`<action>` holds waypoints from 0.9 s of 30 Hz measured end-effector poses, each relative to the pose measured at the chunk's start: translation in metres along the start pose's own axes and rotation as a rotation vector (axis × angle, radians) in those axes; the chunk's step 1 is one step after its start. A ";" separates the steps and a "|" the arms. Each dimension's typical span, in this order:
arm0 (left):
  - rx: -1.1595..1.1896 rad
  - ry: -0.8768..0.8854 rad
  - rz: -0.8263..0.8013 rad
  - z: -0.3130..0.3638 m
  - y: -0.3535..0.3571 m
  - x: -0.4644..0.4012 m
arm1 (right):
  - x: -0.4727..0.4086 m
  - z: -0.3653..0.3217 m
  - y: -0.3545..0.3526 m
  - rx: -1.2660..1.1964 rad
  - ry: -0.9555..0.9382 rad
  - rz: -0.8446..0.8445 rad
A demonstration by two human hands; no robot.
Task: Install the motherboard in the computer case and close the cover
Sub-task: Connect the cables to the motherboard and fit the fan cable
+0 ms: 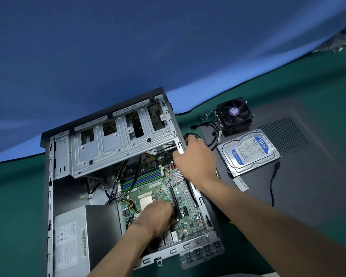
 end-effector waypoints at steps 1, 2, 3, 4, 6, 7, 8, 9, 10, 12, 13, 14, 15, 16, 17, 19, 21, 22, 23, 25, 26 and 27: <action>0.008 -0.006 0.001 0.000 0.000 0.000 | 0.000 0.000 0.000 0.003 -0.001 -0.001; 0.021 -0.013 0.001 -0.001 -0.001 0.001 | 0.000 0.000 0.000 0.004 -0.003 -0.001; 0.037 -0.017 0.000 -0.002 -0.002 0.002 | 0.000 0.000 0.000 0.004 -0.005 -0.003; 0.051 -0.022 -0.003 -0.003 -0.002 0.003 | 0.000 0.000 0.000 0.002 -0.006 -0.005; 0.067 -0.033 -0.005 -0.005 -0.003 0.007 | 0.000 0.000 0.000 -0.003 -0.005 -0.007; 0.075 -0.039 -0.001 -0.006 -0.004 0.009 | 0.000 0.000 0.000 -0.005 -0.004 -0.008; 0.083 -0.044 0.005 -0.008 -0.005 0.010 | 0.000 0.000 0.000 -0.007 -0.002 -0.009; 0.090 -0.044 0.013 -0.008 -0.006 0.011 | 0.000 0.000 0.000 -0.008 -0.001 -0.009; 0.095 -0.044 0.018 -0.008 -0.007 0.012 | 0.000 0.000 0.000 -0.008 -0.001 -0.008; 0.102 -0.045 0.017 -0.008 -0.006 0.011 | 0.000 0.000 0.000 -0.009 -0.002 -0.009; 0.102 -0.045 0.015 -0.007 -0.005 0.011 | 0.000 0.000 0.000 -0.008 -0.003 -0.010; 0.102 -0.045 0.011 -0.007 -0.005 0.010 | 0.000 0.000 0.000 -0.006 -0.004 -0.010; 0.102 -0.044 0.008 -0.006 -0.005 0.009 | 0.000 0.000 0.000 -0.005 -0.005 -0.010; 0.101 -0.042 0.006 -0.006 -0.005 0.008 | 0.000 0.000 0.000 -0.006 -0.005 -0.009; 0.100 -0.038 0.006 -0.005 -0.005 0.008 | -0.001 0.000 0.000 -0.009 -0.005 -0.008; 0.100 -0.032 0.005 -0.005 -0.005 0.007 | -0.001 0.000 0.000 -0.011 -0.003 -0.006; 0.086 -0.019 0.007 -0.004 -0.006 0.007 | -0.001 0.000 0.000 -0.014 -0.001 -0.005; 0.079 -0.013 0.010 -0.003 -0.006 0.007 | 0.000 0.000 0.000 -0.015 0.001 -0.005; 0.077 -0.010 0.011 -0.002 -0.006 0.006 | 0.000 0.001 0.000 -0.017 0.001 -0.005; 0.078 -0.011 0.012 -0.002 -0.006 0.006 | -0.001 0.001 0.001 -0.019 0.000 -0.003; 0.078 -0.012 0.014 -0.002 -0.006 0.006 | -0.001 0.001 0.001 -0.020 0.000 -0.003; 0.079 -0.015 0.016 -0.002 -0.006 0.006 | -0.001 0.001 0.001 -0.020 0.000 -0.003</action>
Point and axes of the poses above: each hand's wrist, its own x-axis away from the middle knuckle, its own y-axis out of the palm, z = x × y, the point moved 7 cm from there along -x, towards the middle knuckle, and after that the axes turned 10 degrees about x, right-handed, at the moved point
